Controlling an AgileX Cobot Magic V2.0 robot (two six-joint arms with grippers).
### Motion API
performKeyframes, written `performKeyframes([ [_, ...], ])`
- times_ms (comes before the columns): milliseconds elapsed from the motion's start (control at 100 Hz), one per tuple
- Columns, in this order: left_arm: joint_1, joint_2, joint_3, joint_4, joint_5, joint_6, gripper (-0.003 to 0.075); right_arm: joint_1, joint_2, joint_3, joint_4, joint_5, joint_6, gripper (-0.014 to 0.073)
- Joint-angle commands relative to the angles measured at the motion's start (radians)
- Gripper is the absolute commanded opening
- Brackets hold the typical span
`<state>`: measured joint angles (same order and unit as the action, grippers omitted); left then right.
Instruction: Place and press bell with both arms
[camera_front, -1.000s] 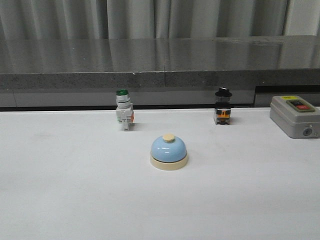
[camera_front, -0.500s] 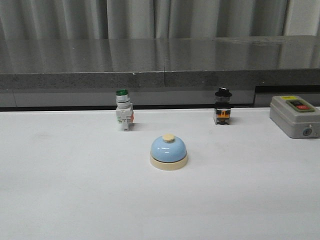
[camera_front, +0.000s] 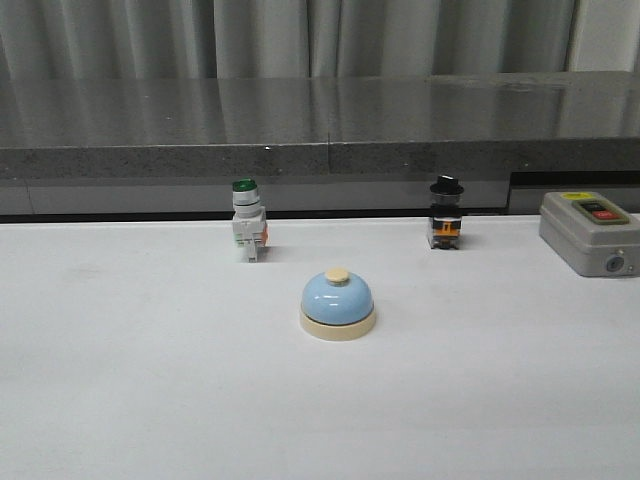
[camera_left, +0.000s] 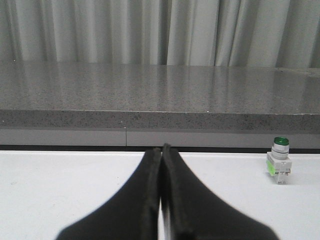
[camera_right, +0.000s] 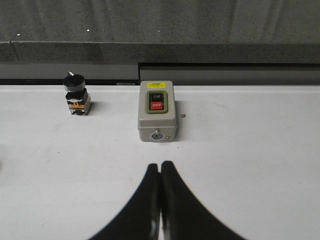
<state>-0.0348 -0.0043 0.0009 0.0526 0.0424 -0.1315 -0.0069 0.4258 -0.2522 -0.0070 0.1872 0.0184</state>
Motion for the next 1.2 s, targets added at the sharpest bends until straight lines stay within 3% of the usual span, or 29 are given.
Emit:
performKeyframes([
  [0,0.000,-0.031,0.042,-0.008,-0.071,-0.007,-0.0020,-0.006,-0.024,0.001,-0.009,-0.099,-0.003,-0.0069],
  [510,0.000,-0.031,0.042,-0.008,-0.071,-0.007,-0.0020,-0.006,-0.182,0.171,-0.009,-0.376,-0.003,-0.0069],
  [800,0.000,-0.031,0.042,-0.008,-0.071,-0.007,-0.0020,-0.006,-0.314,0.252,-0.009,-0.363,-0.003,-0.0069],
  [1190,0.000,-0.031,0.042,-0.008,-0.071,-0.007,-0.0020,-0.006,-0.455,0.264,-0.024,-0.225,-0.003,-0.0069],
])
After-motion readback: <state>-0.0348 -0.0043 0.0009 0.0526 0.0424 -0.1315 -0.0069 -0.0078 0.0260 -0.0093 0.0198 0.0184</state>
